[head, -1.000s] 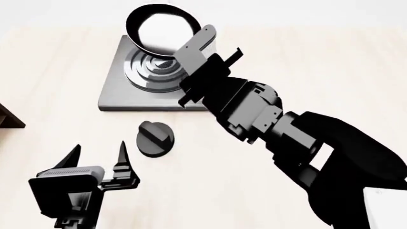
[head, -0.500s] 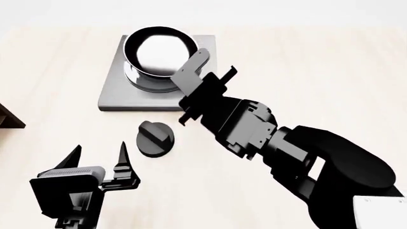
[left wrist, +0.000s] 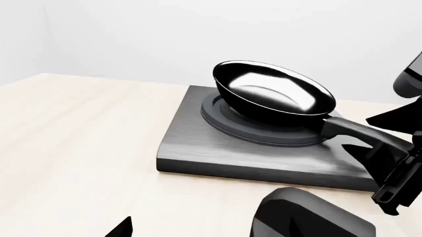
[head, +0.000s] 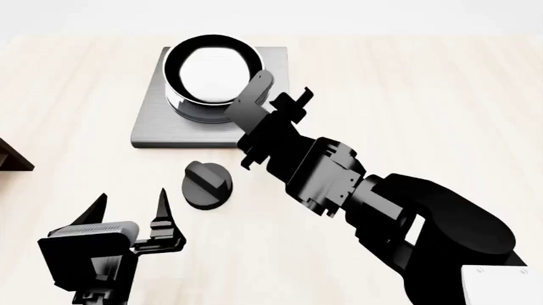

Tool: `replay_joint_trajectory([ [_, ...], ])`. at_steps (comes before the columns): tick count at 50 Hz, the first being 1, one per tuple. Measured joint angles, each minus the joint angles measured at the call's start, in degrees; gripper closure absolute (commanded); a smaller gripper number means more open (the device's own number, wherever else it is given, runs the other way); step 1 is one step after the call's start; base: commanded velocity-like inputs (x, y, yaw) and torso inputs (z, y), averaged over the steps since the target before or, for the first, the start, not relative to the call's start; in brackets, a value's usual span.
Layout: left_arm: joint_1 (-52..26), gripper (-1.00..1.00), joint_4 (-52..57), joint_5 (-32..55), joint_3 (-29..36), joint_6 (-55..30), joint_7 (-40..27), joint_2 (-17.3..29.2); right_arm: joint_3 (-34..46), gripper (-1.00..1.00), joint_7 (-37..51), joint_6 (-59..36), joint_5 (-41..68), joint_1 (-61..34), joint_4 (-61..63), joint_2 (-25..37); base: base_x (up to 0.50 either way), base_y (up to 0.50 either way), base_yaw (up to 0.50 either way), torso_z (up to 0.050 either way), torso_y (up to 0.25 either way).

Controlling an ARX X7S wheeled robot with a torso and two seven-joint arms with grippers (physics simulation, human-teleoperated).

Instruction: Turn on the stove and put the frying pan on it.

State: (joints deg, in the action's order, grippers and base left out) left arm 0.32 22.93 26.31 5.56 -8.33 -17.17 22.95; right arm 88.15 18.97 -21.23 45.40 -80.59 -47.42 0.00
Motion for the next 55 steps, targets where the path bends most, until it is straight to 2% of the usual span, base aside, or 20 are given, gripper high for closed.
replay_joint_trajectory([
  [14,0.0,-1.0,-0.1,0.0,0.1,0.2,-0.2,0.1,-1.0,-1.0,-2.0,0.0,1.0,-0.1,-0.9,0.0,0.0,0.0,0.0,0.0,0.0],
  [31,0.0,-1.0,-0.3,0.0,0.3,0.4,-0.4,0.2,-4.9,-1.0,-7.7,0.2,10.0,-0.7,-2.3,0.6,0.0,0.0,0.0,0.0,0.0],
  [42,-0.1,-1.0,-0.3,0.1,0.3,0.3,-0.7,0.3,-6.9,-1.0,-6.8,-0.9,13.9,-1.7,4.2,3.8,0.0,0.0,0.0,0.0,0.0],
  [55,-0.3,-1.0,0.1,0.0,0.4,-0.1,-1.2,0.5,-9.0,-1.0,-2.7,-2.5,17.2,-3.3,17.0,10.6,0.0,0.0,0.0,0.0,0.0],
])
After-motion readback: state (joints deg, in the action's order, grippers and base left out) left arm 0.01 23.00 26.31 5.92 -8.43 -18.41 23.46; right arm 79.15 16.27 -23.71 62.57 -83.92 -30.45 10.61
